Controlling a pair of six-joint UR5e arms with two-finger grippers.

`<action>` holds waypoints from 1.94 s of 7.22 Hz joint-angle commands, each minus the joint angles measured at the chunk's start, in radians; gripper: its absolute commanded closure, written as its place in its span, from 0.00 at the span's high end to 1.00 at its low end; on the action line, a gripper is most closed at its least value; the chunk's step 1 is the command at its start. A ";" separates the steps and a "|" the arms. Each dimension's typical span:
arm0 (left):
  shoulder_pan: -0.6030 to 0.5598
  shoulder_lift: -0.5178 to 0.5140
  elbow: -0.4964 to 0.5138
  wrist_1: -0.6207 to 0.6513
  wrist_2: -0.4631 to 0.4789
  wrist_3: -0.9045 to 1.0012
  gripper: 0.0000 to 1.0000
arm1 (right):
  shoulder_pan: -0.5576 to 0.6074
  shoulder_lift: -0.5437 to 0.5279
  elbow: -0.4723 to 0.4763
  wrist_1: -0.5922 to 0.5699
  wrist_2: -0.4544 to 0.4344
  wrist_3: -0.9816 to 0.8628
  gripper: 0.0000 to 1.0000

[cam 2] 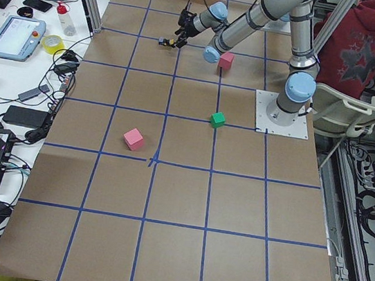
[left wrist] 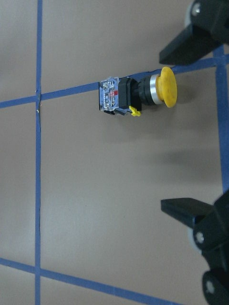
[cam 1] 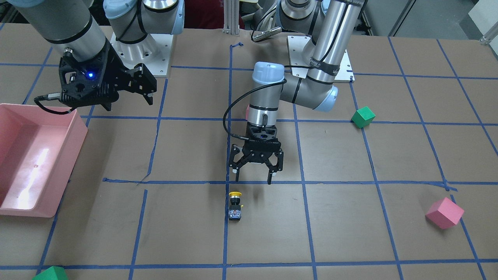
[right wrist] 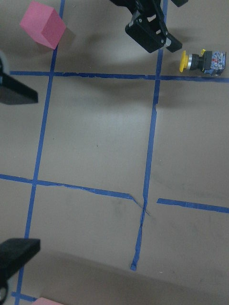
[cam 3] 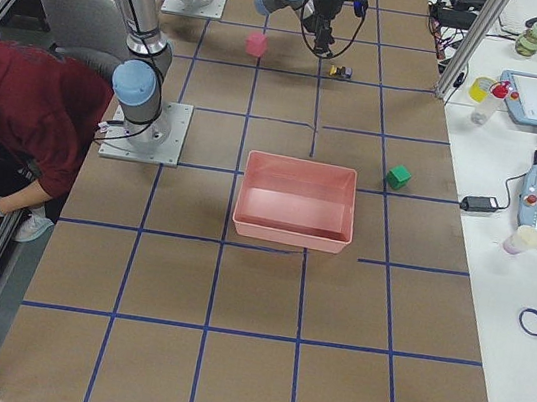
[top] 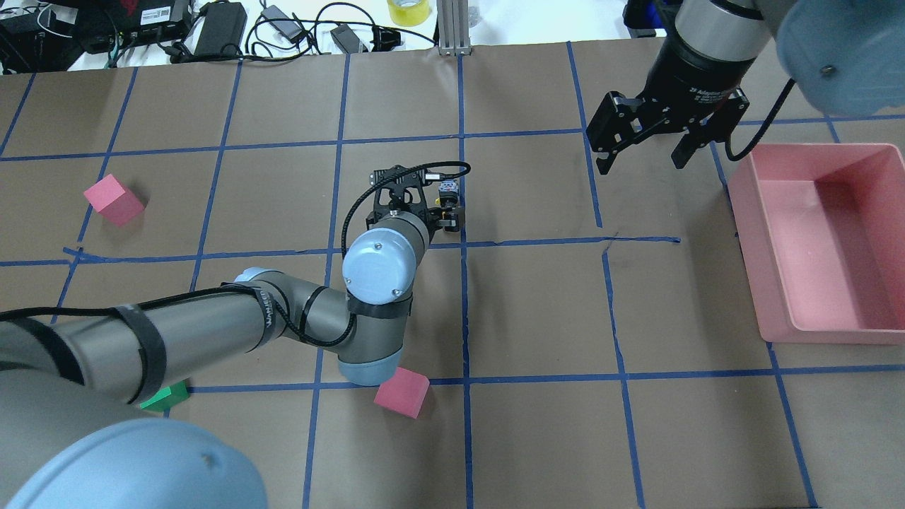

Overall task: Align button upright
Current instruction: 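Move the left gripper over the lying yellow button, then lower the left gripper and grasp the button body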

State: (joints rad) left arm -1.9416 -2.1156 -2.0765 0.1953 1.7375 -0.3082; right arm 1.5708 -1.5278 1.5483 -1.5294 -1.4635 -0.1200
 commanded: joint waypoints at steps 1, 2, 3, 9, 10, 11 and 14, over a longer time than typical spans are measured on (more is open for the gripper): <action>-0.051 -0.081 0.036 0.036 0.057 -0.028 0.99 | 0.000 0.000 0.001 0.000 0.000 -0.001 1.00; -0.051 -0.108 0.061 0.062 0.057 -0.028 0.98 | 0.000 0.000 0.001 0.000 0.000 0.000 1.00; -0.051 -0.125 0.087 0.062 0.056 -0.022 0.98 | 0.000 0.000 0.001 0.000 0.000 -0.001 1.00; -0.051 -0.141 0.059 0.098 0.043 -0.011 0.40 | 0.002 0.000 0.003 0.000 0.000 -0.001 1.00; -0.051 -0.141 0.061 0.098 0.043 -0.011 0.22 | 0.002 0.000 0.003 0.000 0.000 -0.001 1.00; -0.051 -0.141 0.064 0.098 0.043 -0.011 0.11 | 0.002 0.000 0.003 0.000 0.000 -0.001 1.00; -0.050 -0.065 0.125 -0.022 0.056 0.011 0.01 | 0.002 0.000 0.003 0.002 0.000 -0.001 1.00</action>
State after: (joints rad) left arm -1.9916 -2.2189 -1.9873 0.2535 1.7854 -0.3036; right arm 1.5724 -1.5279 1.5508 -1.5290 -1.4634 -0.1212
